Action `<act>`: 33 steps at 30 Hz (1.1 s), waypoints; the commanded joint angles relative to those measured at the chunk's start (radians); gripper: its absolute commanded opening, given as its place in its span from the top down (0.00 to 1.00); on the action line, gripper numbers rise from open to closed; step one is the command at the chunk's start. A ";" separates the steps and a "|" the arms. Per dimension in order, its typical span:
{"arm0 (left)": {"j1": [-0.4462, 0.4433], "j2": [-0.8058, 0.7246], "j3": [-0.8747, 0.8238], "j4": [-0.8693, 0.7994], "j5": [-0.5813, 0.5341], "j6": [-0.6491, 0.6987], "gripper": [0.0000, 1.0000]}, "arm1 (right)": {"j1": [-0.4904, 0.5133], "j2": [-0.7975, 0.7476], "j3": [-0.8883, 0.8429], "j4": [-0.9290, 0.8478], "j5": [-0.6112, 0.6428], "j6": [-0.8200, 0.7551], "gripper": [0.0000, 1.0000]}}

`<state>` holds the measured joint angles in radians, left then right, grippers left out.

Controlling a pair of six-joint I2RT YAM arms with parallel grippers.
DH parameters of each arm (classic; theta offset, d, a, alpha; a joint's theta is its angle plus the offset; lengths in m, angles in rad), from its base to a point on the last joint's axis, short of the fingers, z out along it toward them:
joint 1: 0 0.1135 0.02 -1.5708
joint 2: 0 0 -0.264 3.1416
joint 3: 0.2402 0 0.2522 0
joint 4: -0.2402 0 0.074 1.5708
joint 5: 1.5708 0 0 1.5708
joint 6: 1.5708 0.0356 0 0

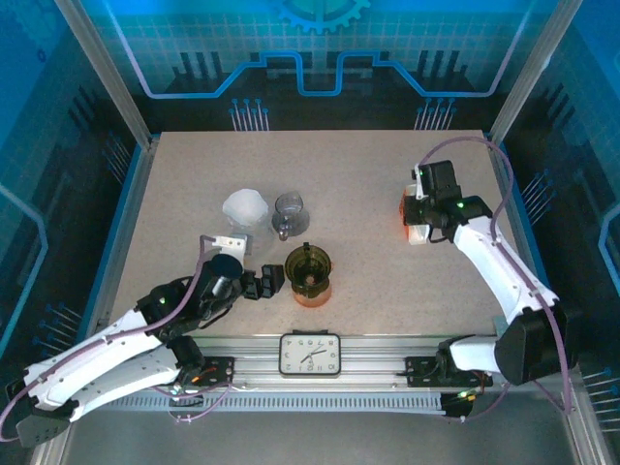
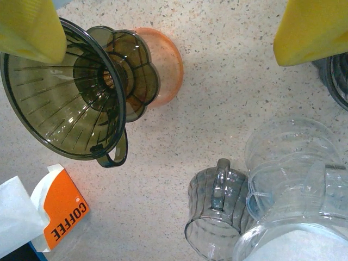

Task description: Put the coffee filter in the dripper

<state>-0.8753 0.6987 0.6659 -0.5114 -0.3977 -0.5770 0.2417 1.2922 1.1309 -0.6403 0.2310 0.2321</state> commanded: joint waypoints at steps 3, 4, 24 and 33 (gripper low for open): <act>0.006 0.024 0.045 0.000 0.040 0.010 0.01 | 0.072 -0.088 -0.007 -0.036 -0.001 0.007 1.00; 0.006 0.033 0.049 -0.002 0.041 0.009 0.01 | 0.089 -0.104 -0.005 -0.039 0.000 0.011 1.00; 0.007 0.044 0.081 -0.065 0.016 -0.001 0.01 | 0.358 -0.228 0.172 -0.282 -0.280 0.085 1.00; 0.007 0.015 0.101 -0.089 -0.006 0.002 0.01 | 0.475 -0.159 0.293 -0.381 -0.324 0.101 1.00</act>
<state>-0.8742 0.7322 0.7292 -0.5732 -0.3748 -0.5766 0.6853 1.1099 1.3766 -0.9508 -0.0578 0.3187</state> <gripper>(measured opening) 0.990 0.060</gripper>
